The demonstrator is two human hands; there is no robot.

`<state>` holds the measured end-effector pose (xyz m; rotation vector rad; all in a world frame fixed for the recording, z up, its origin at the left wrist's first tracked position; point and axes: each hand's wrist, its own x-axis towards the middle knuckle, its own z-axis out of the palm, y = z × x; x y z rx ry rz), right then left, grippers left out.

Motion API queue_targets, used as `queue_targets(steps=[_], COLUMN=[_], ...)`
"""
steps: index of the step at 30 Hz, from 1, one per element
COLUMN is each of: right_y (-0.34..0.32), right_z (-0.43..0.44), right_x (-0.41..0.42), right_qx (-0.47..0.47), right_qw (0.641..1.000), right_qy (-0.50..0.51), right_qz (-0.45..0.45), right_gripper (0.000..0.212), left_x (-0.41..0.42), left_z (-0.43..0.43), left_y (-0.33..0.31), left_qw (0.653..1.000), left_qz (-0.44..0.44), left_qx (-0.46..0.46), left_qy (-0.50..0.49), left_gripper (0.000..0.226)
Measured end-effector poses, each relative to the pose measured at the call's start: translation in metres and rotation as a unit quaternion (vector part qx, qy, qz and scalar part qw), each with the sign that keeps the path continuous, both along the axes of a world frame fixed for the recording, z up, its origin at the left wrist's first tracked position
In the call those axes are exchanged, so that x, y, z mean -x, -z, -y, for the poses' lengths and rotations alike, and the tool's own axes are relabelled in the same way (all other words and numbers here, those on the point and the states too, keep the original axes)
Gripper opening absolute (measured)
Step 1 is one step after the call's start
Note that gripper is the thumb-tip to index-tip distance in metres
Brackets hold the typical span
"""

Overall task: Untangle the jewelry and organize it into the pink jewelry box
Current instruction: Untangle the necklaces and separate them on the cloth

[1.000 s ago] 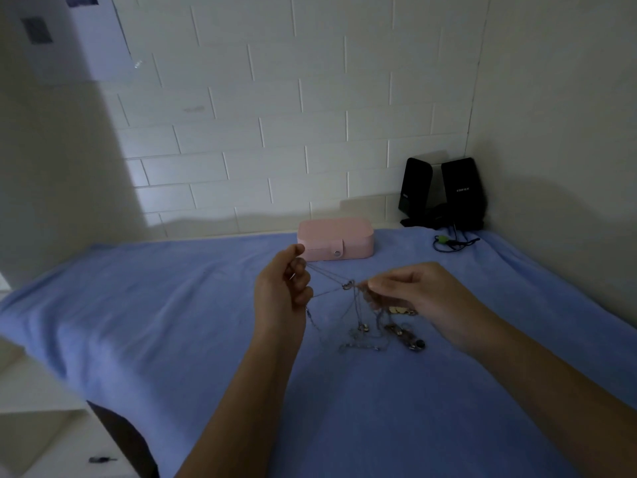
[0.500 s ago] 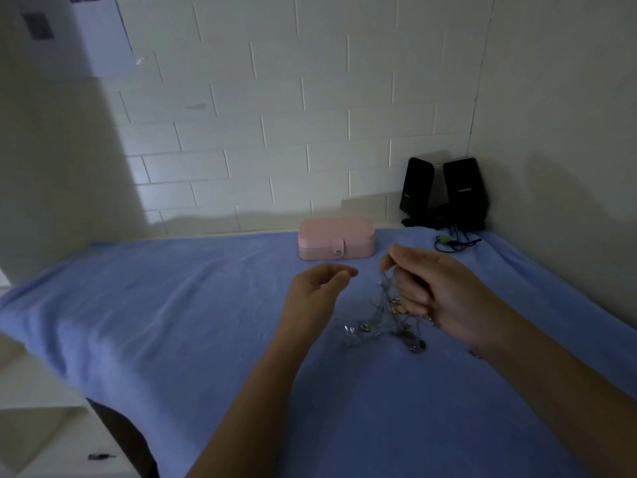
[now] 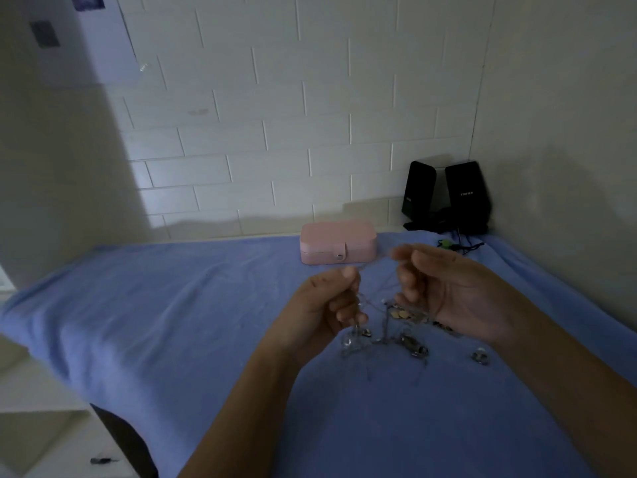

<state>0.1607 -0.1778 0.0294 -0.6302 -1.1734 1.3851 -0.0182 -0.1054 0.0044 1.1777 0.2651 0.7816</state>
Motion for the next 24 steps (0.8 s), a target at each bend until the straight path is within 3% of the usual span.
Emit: queue_targets(steps=[4, 8, 13, 15, 17, 18, 20, 21, 24], right_y=[0.000, 0.005, 0.008, 0.005, 0.004, 0.004, 0.005, 0.004, 0.002], right_z=[-0.002, -0.012, -0.019, -0.017, -0.013, -0.011, -0.007, -0.006, -0.004], right_x=[-0.013, -0.024, -0.040, -0.042, -0.046, -0.048, -0.049, -0.049, -0.051], right_qx=[0.034, 0.031, 0.006, 0.039, 0.078, 0.089, 0.111, 0.125, 0.143], right_qw=[0.998, 0.952, 0.925, 0.947, 0.984, 0.992, 0.989, 0.987, 0.978], right_qy=[-0.039, -0.257, -0.328, -0.262, -0.092, -0.001, 0.064, 0.079, 0.151], right_qz=[-0.033, -0.164, -0.194, -0.184, -0.128, -0.091, -0.069, -0.065, 0.005], right_gripper=[0.038, 0.046, 0.051, 0.051, 0.063, 0.072, 0.082, 0.078, 0.041], left_x=[0.003, 0.006, 0.019, 0.026, 0.032, 0.034, 0.036, 0.038, 0.045], left_z=[-0.011, -0.017, -0.031, -0.040, -0.046, -0.047, -0.048, -0.049, -0.056], left_y=[0.000, 0.002, 0.005, 0.008, 0.011, 0.012, 0.015, 0.016, 0.020], left_qw=[0.992, 0.975, 0.919, 0.896, 0.884, 0.881, 0.873, 0.866, 0.834], left_qz=[0.092, 0.177, 0.300, 0.328, 0.337, 0.336, 0.332, 0.333, 0.338], left_qx=[0.073, 0.130, 0.255, 0.300, 0.319, 0.324, 0.336, 0.343, 0.368], left_qy=[-0.034, -0.028, 0.023, -0.010, -0.059, -0.082, -0.125, -0.147, -0.233], left_gripper=[0.029, 0.032, 0.024, 0.029, 0.036, 0.036, 0.029, 0.028, 0.034])
